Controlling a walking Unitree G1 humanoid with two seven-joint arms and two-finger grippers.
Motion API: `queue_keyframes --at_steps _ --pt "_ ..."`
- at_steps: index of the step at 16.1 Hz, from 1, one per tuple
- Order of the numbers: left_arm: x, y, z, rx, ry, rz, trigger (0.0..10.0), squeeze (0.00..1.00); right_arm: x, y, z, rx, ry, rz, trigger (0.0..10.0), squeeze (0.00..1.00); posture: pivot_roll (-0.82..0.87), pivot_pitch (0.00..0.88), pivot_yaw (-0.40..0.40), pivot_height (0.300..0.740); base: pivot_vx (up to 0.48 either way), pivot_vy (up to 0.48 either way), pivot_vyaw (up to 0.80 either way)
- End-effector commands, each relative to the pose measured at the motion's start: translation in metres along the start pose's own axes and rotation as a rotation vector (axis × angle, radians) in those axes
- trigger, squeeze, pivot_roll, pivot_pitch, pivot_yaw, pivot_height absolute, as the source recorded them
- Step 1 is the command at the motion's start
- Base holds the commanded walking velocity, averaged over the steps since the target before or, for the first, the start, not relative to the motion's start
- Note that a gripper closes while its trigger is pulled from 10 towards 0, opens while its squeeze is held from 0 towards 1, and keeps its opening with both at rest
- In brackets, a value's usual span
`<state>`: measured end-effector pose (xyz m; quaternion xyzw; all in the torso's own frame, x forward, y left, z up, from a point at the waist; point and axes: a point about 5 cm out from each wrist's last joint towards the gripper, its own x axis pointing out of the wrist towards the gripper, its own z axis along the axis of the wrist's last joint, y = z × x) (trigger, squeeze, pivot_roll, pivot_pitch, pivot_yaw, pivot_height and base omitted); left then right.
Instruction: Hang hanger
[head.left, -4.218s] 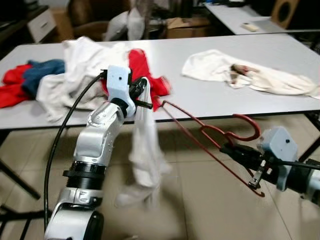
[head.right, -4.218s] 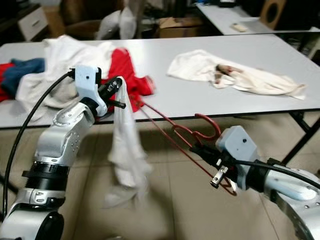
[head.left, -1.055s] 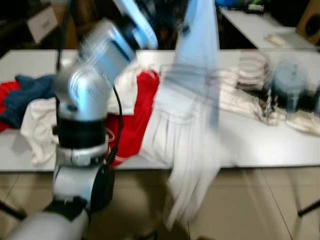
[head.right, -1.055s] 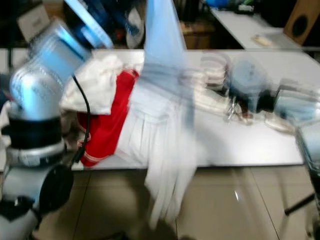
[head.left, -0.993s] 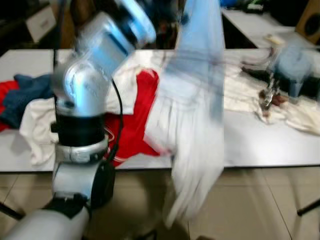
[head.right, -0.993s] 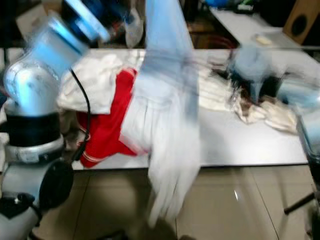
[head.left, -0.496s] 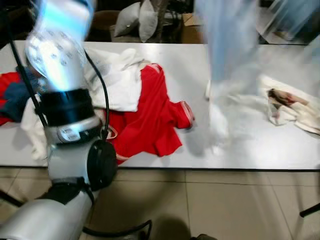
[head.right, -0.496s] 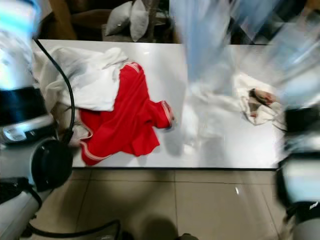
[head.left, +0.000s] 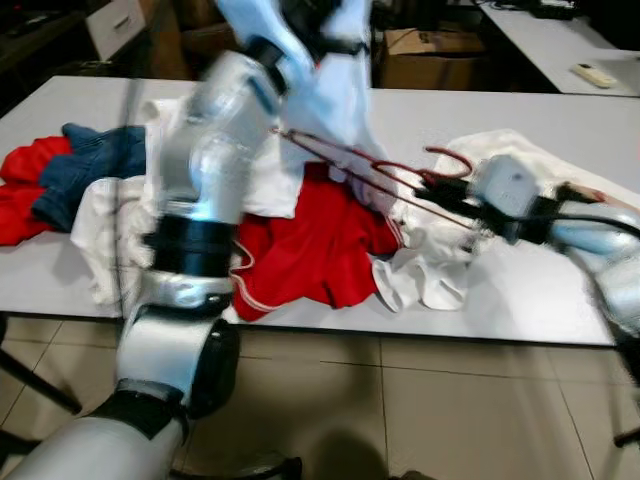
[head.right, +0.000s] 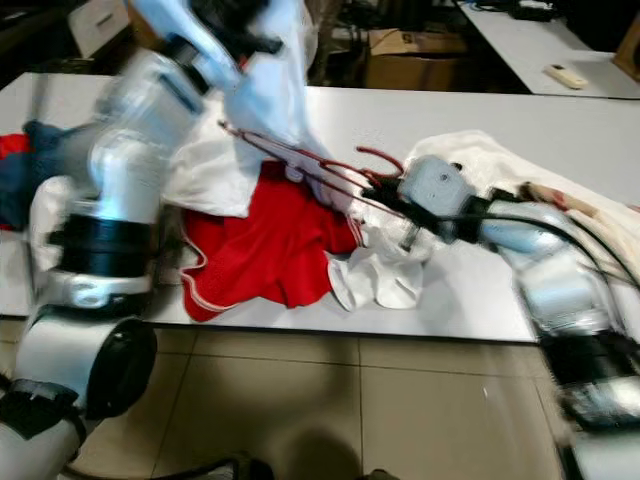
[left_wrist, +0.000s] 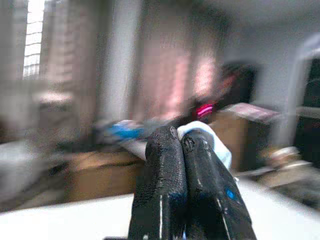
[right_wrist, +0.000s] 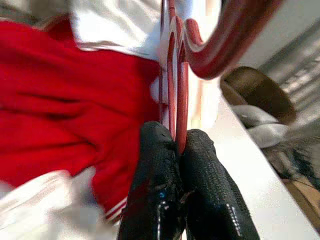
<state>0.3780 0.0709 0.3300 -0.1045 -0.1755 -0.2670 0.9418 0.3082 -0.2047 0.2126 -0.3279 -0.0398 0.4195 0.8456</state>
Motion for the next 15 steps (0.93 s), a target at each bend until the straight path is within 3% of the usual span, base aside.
queue_keyframes --at_steps 1,3,6,8,9,11,12,13,15 --pt "0.005 0.009 -0.006 0.072 0.016 0.083 10.0 0.0 -0.01 0.0 0.003 0.012 0.004 0.016 10.0 0.0 -0.06 0.0 0.082 0.74 0.0 0.0 0.0" --pt "0.009 0.024 -0.013 0.124 0.037 0.198 10.0 0.0 -0.026 0.004 0.006 0.032 0.028 0.041 10.0 0.0 -0.06 0.0 0.085 0.74 0.0 0.0 0.0" --pt "0.003 0.046 -0.024 0.193 0.075 0.292 10.0 0.0 -0.047 0.005 0.016 0.068 0.03 0.062 10.0 0.0 -0.06 0.0 0.089 0.74 0.0 0.0 0.0" --pt "-0.014 0.07 -0.043 0.267 0.148 0.357 10.0 0.0 -0.067 0.008 0.023 0.118 0.03 0.077 10.0 0.0 -0.07 0.0 0.092 0.74 0.0 0.0 0.0" --pt "-0.016 0.073 -0.046 0.285 0.159 0.359 10.0 0.0 -0.069 0.009 0.024 0.126 0.029 0.07 10.0 0.0 -0.07 0.0 0.091 0.74 0.0 0.0 0.0" --pt "-0.044 0.092 -0.08 0.362 0.342 0.291 10.0 0.0 -0.077 0.01 0.029 0.213 -0.031 -0.044 10.0 0.0 -0.06 0.0 0.087 0.74 0.0 0.0 0.0" --pt "-0.062 0.103 -0.097 0.395 0.463 0.254 10.0 0.56 -0.078 0.015 0.034 0.263 -0.077 -0.075 10.0 0.0 -0.06 0.0 0.087 0.74 0.0 0.0 0.0" --pt "-0.079 0.114 -0.108 0.449 0.563 0.229 10.0 1.0 -0.079 0.019 0.039 0.307 -0.115 -0.1 10.0 0.0 -0.05 0.0 0.093 0.74 0.0 0.0 0.0" --pt "-0.098 0.129 -0.107 0.422 0.607 0.203 10.0 1.0 -0.08 0.022 0.037 0.374 -0.137 -0.199 10.0 0.0 -0.06 0.0 0.107 0.74 0.0 0.0 0.0"
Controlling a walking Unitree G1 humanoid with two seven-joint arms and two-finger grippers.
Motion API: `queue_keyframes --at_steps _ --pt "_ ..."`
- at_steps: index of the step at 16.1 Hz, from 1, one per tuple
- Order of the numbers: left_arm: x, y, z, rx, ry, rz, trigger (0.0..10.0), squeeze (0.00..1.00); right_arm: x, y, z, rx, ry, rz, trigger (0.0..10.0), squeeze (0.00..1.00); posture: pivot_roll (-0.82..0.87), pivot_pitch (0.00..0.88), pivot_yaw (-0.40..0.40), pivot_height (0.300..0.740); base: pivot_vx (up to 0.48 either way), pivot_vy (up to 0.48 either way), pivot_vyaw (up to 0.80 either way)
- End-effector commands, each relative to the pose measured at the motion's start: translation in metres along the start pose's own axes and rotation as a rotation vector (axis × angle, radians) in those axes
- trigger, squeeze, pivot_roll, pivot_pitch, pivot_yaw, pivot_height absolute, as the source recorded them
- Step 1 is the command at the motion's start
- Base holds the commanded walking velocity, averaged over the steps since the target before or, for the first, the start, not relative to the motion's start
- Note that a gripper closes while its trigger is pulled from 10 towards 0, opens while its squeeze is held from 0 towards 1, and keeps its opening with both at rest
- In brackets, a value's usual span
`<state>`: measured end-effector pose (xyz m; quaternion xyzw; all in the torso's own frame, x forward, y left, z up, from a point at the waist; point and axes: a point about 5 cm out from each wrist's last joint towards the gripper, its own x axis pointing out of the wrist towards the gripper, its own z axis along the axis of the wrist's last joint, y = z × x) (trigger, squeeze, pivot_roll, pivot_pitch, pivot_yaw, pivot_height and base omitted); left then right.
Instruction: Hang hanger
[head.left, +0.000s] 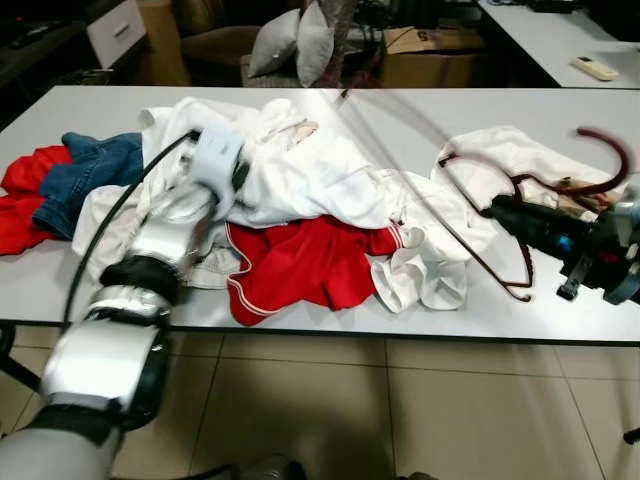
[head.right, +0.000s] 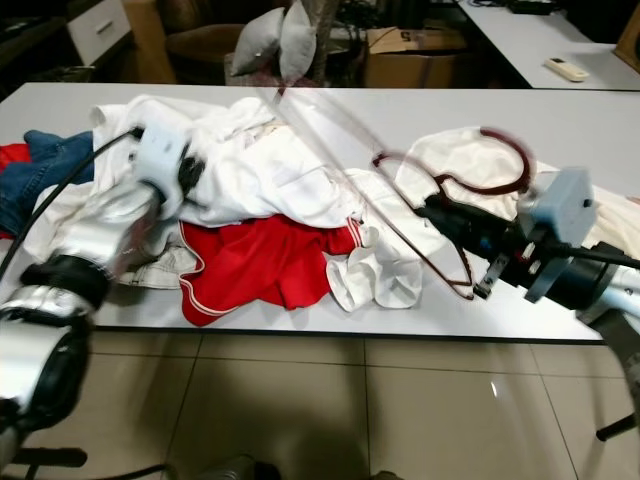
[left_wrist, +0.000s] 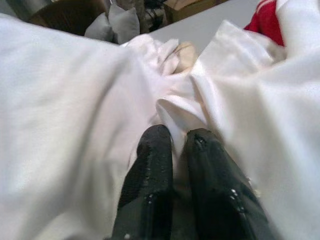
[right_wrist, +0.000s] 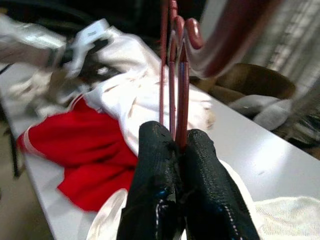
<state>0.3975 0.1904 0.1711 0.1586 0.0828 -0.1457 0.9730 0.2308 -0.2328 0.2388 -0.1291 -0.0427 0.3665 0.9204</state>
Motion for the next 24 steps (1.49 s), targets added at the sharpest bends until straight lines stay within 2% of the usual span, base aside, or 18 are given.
queue_keyframes --at_steps 1,2,3,4,5,7,8,10,11,12,13,14,16,17,18,21,24 --pt "-0.004 0.011 0.009 -0.016 -0.03 -0.019 10.0 1.0 -0.002 -0.002 0.002 0.014 -0.001 -0.064 10.0 0.0 -0.06 0.0 0.121 0.74 0.0 0.0 0.0" --pt "-0.012 0.022 0.011 -0.036 -0.033 -0.04 10.0 1.0 0.0 -0.001 -0.005 0.049 0.015 -0.136 10.0 0.0 -0.06 0.0 0.133 0.74 0.0 0.0 0.0" --pt "-0.024 0.032 0.015 -0.062 -0.044 -0.113 10.0 1.0 0.002 0.0 -0.013 0.105 0.021 -0.231 10.0 0.0 -0.06 0.0 0.126 0.74 0.0 0.0 0.0" --pt "-0.029 0.035 0.016 -0.066 -0.05 -0.147 10.0 1.0 0.003 0.001 -0.015 0.13 0.023 -0.263 10.0 0.0 -0.06 0.0 0.119 0.74 0.0 0.0 0.0" --pt "-0.045 0.038 0.022 -0.104 -0.087 -0.265 10.0 1.0 0.007 0.002 -0.02 0.201 0.023 -0.335 10.0 0.0 -0.06 0.0 0.122 0.74 0.0 0.0 0.0" --pt "-0.074 0.033 0.032 -0.181 -0.155 -0.432 10.0 1.0 0.011 0.002 -0.026 0.261 0.032 -0.42 10.0 0.0 -0.04 0.0 0.115 0.74 0.0 0.0 0.0" --pt "-0.081 0.029 0.043 -0.201 -0.237 -0.433 10.0 1.0 0.012 -0.001 -0.023 0.258 0.011 -0.476 10.0 0.0 -0.03 0.0 0.109 0.74 0.0 0.0 0.0" --pt "-0.081 0.017 0.057 -0.225 -0.336 -0.354 10.0 1.0 0.017 0.0 -0.018 0.299 -0.03 -0.516 10.0 0.0 -0.03 0.0 0.09 0.74 0.0 0.0 0.0" --pt "-0.077 0.014 0.061 -0.22 -0.394 -0.266 10.0 1.0 0.022 0.002 -0.018 0.312 -0.039 -0.54 10.0 0.0 -0.04 0.0 0.069 0.74 0.0 0.0 0.0" --pt "-0.066 0.001 0.058 -0.271 -0.463 -0.039 10.0 0.65 0.036 0.01 -0.017 0.343 -0.04 -0.609 10.0 0.0 -0.05 0.0 0.07 0.74 0.0 0.0 0.0" --pt "-0.064 -0.006 0.052 -0.309 -0.44 -0.014 10.0 0.65 0.04 0.013 -0.018 0.357 -0.041 -0.619 10.0 0.0 -0.05 0.0 0.069 0.74 0.0 0.0 0.0" --pt "-0.063 -0.024 0.039 -0.35 -0.385 -0.005 10.0 0.64 0.045 0.021 -0.023 0.366 -0.019 -0.642 10.0 0.0 -0.05 0.0 0.069 0.74 0.0 -0.3 0.0" --pt "-0.066 -0.061 0.023 -0.302 -0.306 -0.059 10.0 0.62 0.049 0.035 -0.028 0.378 -0.003 -0.712 10.0 0.0 -0.06 0.0 0.076 0.74 0.0 -0.48 0.0" --pt "-0.066 -0.065 0.022 -0.302 -0.305 -0.059 10.0 0.62 0.049 0.036 -0.028 0.393 -0.003 -0.721 10.0 0.0 -0.06 0.0 0.076 0.74 0.0 -0.48 0.0" --pt "-0.065 -0.079 0.021 -0.285 -0.308 -0.074 10.0 0.62 0.053 0.048 -0.033 0.345 0.061 -0.72 10.0 0.0 -0.08 0.02 0.056 0.74 0.0 -0.48 0.0" --pt "-0.067 -0.094 0.016 -0.295 -0.286 -0.065 10.0 0.61 0.052 0.062 -0.044 0.344 0.122 -0.746 10.0 0.0 -0.08 0.025 0.059 0.74 0.0 -0.48 0.0" --pt "-0.07 -0.111 0.006 -0.233 -0.252 -0.12 10.0 0.62 0.044 0.065 -0.054 0.359 0.158 -0.813 10.0 0.0 -0.08 0.013 0.077 0.74 0.0 -0.48 0.0"
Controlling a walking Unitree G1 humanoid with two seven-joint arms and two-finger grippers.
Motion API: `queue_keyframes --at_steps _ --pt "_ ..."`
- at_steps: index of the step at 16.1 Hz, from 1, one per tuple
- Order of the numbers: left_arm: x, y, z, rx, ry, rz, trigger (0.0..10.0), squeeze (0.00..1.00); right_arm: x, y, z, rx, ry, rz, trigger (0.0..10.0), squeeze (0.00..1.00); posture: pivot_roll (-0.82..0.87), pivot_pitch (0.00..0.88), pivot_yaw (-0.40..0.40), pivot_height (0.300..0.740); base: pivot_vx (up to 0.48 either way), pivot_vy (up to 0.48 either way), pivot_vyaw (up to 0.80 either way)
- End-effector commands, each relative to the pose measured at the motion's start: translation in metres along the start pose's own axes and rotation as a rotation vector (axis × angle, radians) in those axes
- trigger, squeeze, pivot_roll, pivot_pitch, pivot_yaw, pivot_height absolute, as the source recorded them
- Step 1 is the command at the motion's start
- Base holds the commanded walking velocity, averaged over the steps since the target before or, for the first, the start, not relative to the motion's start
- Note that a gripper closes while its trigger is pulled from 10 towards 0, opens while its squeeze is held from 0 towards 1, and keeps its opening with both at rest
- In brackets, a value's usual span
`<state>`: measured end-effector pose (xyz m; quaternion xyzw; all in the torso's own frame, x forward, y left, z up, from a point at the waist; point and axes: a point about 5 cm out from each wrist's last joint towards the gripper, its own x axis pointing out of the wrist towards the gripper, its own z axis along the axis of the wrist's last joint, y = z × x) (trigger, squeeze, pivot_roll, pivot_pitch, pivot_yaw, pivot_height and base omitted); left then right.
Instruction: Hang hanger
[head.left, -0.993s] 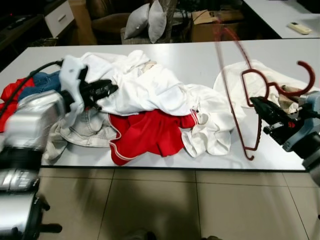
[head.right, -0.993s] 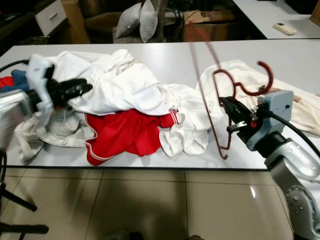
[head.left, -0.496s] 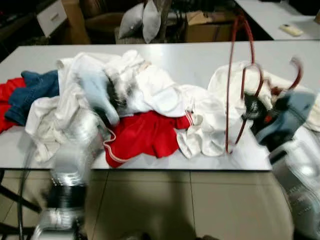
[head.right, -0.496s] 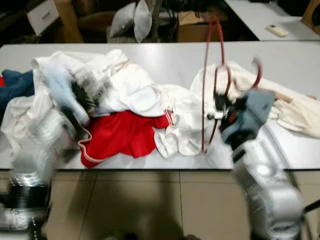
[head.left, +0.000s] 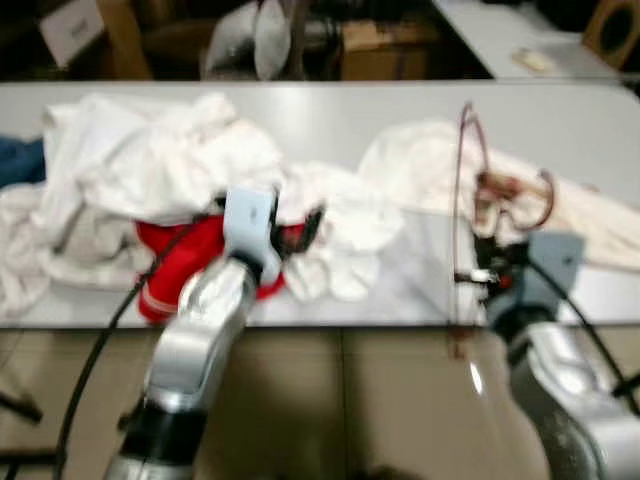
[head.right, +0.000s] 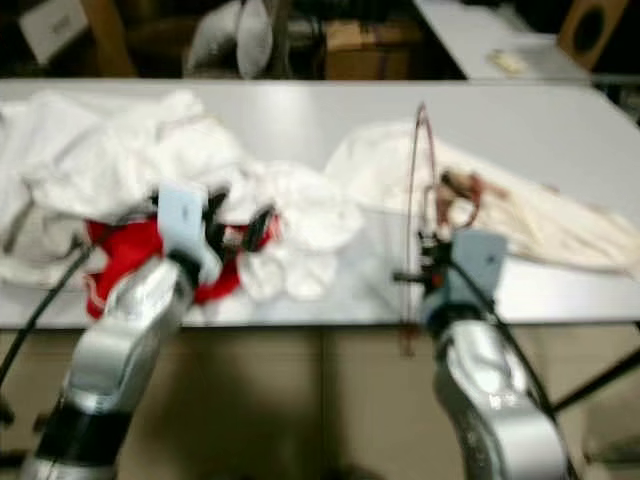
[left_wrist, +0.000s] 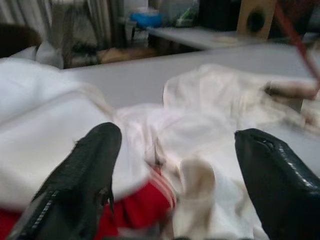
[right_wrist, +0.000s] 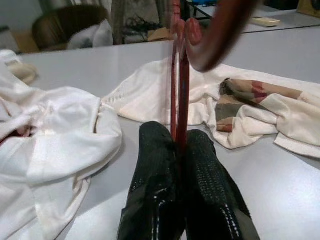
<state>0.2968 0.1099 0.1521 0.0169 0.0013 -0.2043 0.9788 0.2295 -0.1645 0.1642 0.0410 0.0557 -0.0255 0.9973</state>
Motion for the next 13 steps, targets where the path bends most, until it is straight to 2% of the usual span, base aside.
queue_keyframes --at_steps 1,2,5,6,7,8,11,13 --pt "0.004 -0.007 0.005 0.032 -0.02 -0.025 10.0 0.61 0.001 -0.007 0.004 -0.023 -0.022 -0.056 10.0 0.0 -0.08 0.022 0.068 0.74 0.0 -0.48 0.0" --pt "0.006 -0.008 0.006 0.028 -0.025 -0.034 10.0 0.61 0.004 -0.007 0.004 -0.033 -0.022 -0.085 10.0 0.0 -0.09 0.034 0.067 0.74 0.0 -0.48 0.0" --pt "0.007 -0.016 0.004 0.021 -0.017 -0.035 10.0 0.61 -0.001 -0.012 0.0 -0.095 -0.009 -0.063 10.0 0.0 -0.09 0.022 0.086 0.74 0.0 -0.48 0.0" --pt "0.007 -0.02 0.002 -0.002 -0.009 -0.057 10.0 0.61 -0.001 -0.013 -0.002 -0.1 0.001 -0.073 10.0 0.0 -0.1 0.012 0.094 0.74 0.0 0.0 0.0" --pt "0.007 -0.022 -0.001 -0.017 0.0 -0.07 10.0 0.49 -0.001 -0.013 -0.004 -0.094 0.012 -0.069 10.0 0.0 -0.09 0.018 0.091 0.74 0.0 0.24 0.0" --pt "0.008 -0.023 -0.002 -0.008 0.007 -0.074 10.0 0.49 0.0 -0.011 -0.006 -0.077 0.023 -0.064 10.0 0.0 -0.09 0.02 0.081 0.74 0.0 0.48 0.0" --pt "0.009 -0.012 -0.001 -0.023 0.021 -0.02 10.0 0.44 -0.002 -0.008 -0.003 -0.099 0.012 -0.015 10.0 0.0 -0.09 0.034 0.078 0.74 0.0 0.48 -0.8" --pt "0.004 -0.01 -0.005 -0.016 0.031 -0.013 10.0 0.44 -0.004 -0.016 -0.006 -0.124 0.023 -0.045 10.0 0.0 -0.09 0.021 0.088 0.74 0.0 0.0 -0.8"
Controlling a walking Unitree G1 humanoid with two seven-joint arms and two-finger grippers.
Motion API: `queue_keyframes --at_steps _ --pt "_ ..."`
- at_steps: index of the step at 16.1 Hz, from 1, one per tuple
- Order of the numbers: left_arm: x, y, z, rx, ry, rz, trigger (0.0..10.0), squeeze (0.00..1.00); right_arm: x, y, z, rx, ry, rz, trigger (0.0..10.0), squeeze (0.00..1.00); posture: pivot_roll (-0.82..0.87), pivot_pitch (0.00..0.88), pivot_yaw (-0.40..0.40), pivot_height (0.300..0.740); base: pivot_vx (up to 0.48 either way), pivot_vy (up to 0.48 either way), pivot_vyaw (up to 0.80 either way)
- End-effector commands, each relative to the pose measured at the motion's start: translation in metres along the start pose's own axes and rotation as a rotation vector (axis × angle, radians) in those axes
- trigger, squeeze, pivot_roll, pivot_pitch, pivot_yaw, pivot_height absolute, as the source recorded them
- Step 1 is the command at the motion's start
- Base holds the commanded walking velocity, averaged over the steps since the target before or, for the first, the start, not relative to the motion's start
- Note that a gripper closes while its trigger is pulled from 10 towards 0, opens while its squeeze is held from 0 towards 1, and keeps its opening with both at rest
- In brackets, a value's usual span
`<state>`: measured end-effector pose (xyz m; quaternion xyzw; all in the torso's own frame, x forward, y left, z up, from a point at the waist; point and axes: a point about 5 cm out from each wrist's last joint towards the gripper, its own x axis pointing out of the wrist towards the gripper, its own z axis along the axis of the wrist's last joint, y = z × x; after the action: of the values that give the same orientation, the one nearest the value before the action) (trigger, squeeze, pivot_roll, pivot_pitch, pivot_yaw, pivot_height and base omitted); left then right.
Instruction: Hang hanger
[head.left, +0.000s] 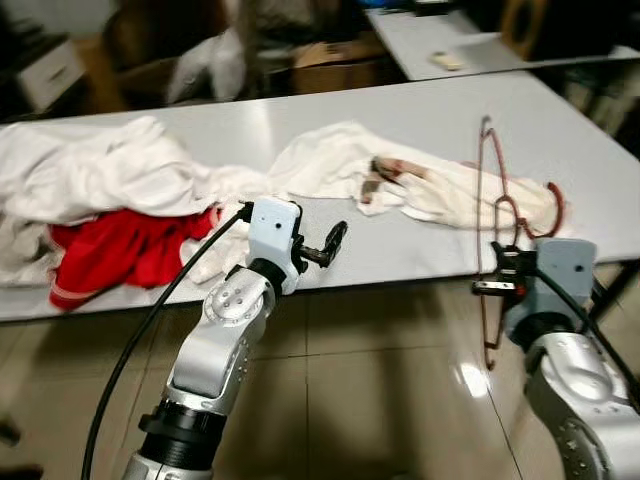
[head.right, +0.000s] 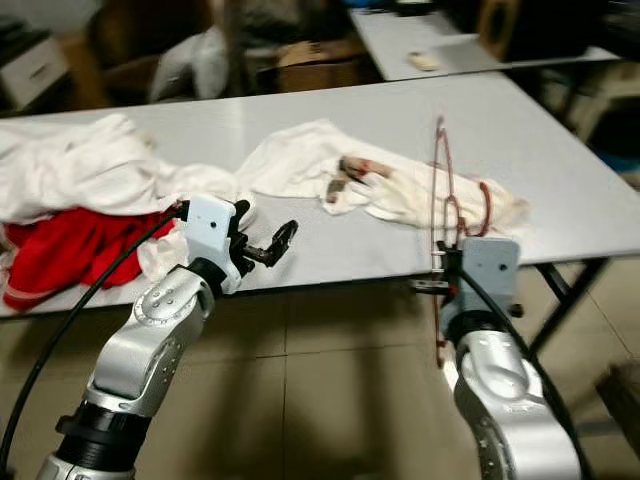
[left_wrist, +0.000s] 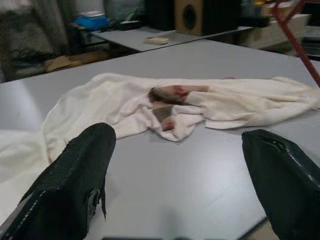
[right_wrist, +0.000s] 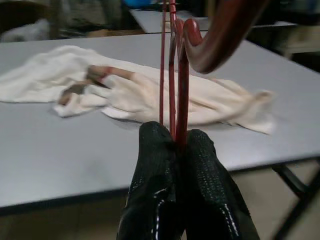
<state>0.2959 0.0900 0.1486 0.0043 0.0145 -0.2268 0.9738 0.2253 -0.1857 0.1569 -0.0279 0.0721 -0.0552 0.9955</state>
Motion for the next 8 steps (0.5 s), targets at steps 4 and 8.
queue_keyframes --at_steps 4,8 --pt "-0.005 0.019 0.0 0.016 0.007 0.037 10.0 0.08 0.002 0.002 0.002 -0.017 0.001 -0.022 10.0 0.0 -0.09 0.032 0.087 0.74 0.0 0.0 -0.77" --pt "-0.012 0.016 -0.003 -0.015 -0.008 0.017 10.0 0.07 -0.002 -0.001 -0.004 -0.054 0.017 -0.015 10.0 0.0 -0.09 0.01 0.083 0.74 0.0 0.0 -0.1"
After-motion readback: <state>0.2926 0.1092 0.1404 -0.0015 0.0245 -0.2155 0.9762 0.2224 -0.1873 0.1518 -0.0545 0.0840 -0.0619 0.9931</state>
